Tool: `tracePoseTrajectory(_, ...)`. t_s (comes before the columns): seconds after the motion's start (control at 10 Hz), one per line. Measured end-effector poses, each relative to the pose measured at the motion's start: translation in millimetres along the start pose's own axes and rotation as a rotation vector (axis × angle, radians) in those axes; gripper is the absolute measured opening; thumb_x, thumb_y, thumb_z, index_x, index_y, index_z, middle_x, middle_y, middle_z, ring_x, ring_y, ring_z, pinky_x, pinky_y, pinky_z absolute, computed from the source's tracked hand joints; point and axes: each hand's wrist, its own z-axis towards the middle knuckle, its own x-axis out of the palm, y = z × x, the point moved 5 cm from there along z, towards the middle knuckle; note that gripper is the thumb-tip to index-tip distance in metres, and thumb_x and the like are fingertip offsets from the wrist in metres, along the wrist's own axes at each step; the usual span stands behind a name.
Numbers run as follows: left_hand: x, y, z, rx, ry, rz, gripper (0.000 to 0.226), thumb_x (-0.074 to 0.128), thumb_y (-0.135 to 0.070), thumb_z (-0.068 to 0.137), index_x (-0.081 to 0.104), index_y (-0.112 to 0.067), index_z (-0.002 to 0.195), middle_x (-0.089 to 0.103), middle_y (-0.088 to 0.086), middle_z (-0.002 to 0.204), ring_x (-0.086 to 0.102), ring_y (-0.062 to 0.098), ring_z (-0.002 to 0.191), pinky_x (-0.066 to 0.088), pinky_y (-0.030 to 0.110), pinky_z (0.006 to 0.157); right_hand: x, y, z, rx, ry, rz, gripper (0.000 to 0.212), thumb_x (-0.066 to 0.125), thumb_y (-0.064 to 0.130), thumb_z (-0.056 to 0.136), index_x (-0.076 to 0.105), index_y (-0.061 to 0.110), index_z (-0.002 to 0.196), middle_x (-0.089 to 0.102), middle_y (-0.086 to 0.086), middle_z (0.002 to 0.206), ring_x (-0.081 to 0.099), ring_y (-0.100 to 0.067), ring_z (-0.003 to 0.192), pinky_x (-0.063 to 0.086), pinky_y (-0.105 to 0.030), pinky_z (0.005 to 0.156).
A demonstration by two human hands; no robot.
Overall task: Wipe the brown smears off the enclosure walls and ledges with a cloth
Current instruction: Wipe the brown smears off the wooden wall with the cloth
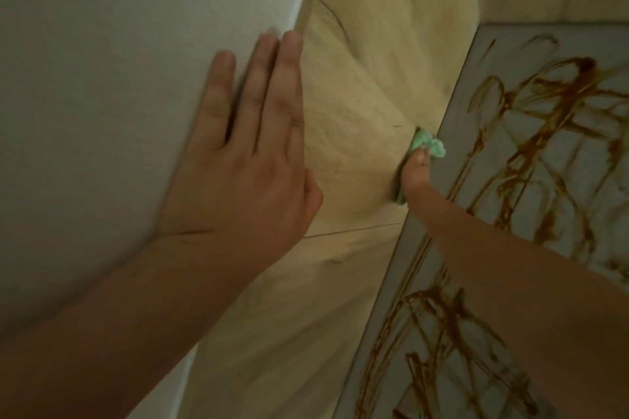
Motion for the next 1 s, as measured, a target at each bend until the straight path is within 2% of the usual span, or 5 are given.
tracePoseTrajectory(0.3,13,-7,-7,0.035,-0.075,-0.032,0.082,0.028,-0.037,0.102,-0.001,0.021,0.153,-0.012,0.032,0.166,-0.003,0.043,0.157,0.001,0.063,0.125,-6,-95,46,0.18,0.008,-0.005,0.096,0.013,0.07,0.082,0.02,0.023,0.165,0.021,-0.004,0.171,0.019,-0.029,0.157,0.014,-0.052,0.128)
tracePoseTrajectory(0.5,9,-8,-7,0.025,-0.075,0.003,0.085,0.033,-0.037,0.1,-0.001,0.019,0.154,-0.01,0.031,0.167,-0.003,0.041,0.158,0.001,0.062,0.125,12,-54,-36,0.099,0.028,0.036,0.069,0.015,0.055,0.107,0.017,0.017,0.165,0.021,-0.01,0.171,0.023,-0.027,0.156,0.02,-0.046,0.127)
tracePoseTrajectory(0.7,6,-8,-7,0.029,-0.096,-0.001,0.083,0.028,-0.038,0.1,0.0,0.018,0.155,-0.005,0.031,0.168,0.0,0.041,0.158,0.002,0.061,0.126,54,28,-204,-0.623,0.207,-0.025,0.062,0.024,0.045,0.106,-0.004,0.044,0.161,-0.017,0.019,0.17,-0.023,0.0,0.153,-0.01,-0.031,0.126)
tracePoseTrajectory(0.8,6,-8,-8,0.016,-0.088,-0.008,0.084,0.03,-0.037,0.098,0.001,0.018,0.155,-0.005,0.031,0.168,0.0,0.041,0.158,0.002,0.062,0.125,52,18,-181,-0.72,0.07,-0.079,0.064,0.02,0.049,0.101,0.004,0.034,0.161,-0.005,0.01,0.171,-0.01,-0.009,0.158,-0.003,-0.033,0.129)
tracePoseTrajectory(1.0,9,-9,-8,0.026,-0.069,0.022,0.084,0.027,-0.039,0.099,0.0,0.019,0.155,-0.01,0.032,0.166,-0.004,0.043,0.157,-0.001,0.062,0.125,42,1,-116,-0.276,0.053,0.073,0.064,0.025,0.046,0.108,0.002,0.027,0.165,-0.004,0.0,0.174,-0.003,-0.02,0.16,-0.001,-0.045,0.13)
